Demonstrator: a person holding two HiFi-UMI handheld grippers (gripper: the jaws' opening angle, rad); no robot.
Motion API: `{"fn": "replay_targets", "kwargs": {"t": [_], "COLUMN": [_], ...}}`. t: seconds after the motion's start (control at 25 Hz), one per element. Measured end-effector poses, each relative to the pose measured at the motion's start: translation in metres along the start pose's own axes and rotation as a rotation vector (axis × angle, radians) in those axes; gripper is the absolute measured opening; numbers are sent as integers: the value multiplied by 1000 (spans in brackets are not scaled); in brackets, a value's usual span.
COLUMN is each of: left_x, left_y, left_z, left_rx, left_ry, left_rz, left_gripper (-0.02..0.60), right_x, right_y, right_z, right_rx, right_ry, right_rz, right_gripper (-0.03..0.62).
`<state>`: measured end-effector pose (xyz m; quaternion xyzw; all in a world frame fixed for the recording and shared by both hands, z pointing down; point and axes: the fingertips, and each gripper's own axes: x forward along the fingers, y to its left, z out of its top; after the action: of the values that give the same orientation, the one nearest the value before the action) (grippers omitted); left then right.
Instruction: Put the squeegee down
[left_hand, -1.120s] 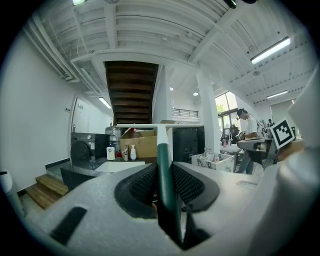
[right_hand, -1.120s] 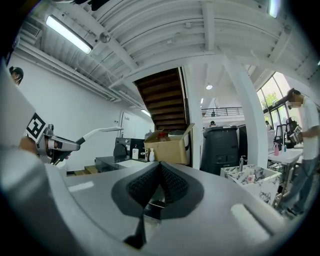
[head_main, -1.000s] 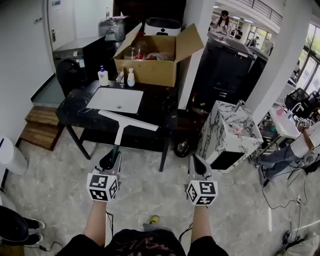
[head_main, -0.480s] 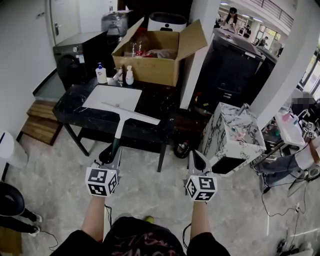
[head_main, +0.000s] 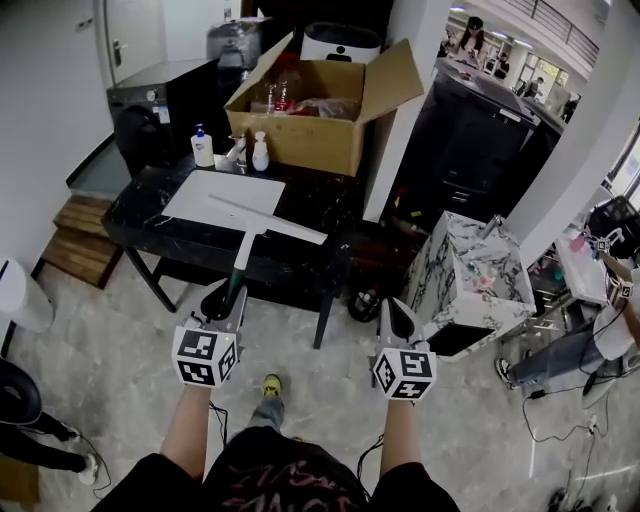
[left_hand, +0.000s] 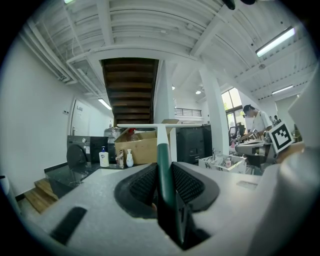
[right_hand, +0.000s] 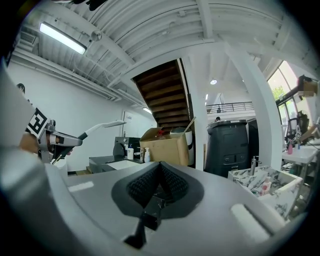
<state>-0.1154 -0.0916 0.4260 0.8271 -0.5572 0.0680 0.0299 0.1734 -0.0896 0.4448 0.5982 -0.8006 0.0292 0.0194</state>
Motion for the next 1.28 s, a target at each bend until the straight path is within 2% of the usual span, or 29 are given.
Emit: {"fn": "replay_targets", "kwargs": {"t": [0.76, 1.28], "left_x": [127, 234], "left_y": [42, 97], "left_z": [-15, 9], "left_rx": [-28, -25], "left_ry": [38, 39], "left_rz": [-47, -103], "left_gripper": [101, 101], "right_x": [109, 217], "right_y": [-39, -55], "right_z": [-16, 6], "right_rx": [-15, -19], "right_ry": [39, 38], "right_rz": [-42, -86], "right_gripper": [2, 2]}}
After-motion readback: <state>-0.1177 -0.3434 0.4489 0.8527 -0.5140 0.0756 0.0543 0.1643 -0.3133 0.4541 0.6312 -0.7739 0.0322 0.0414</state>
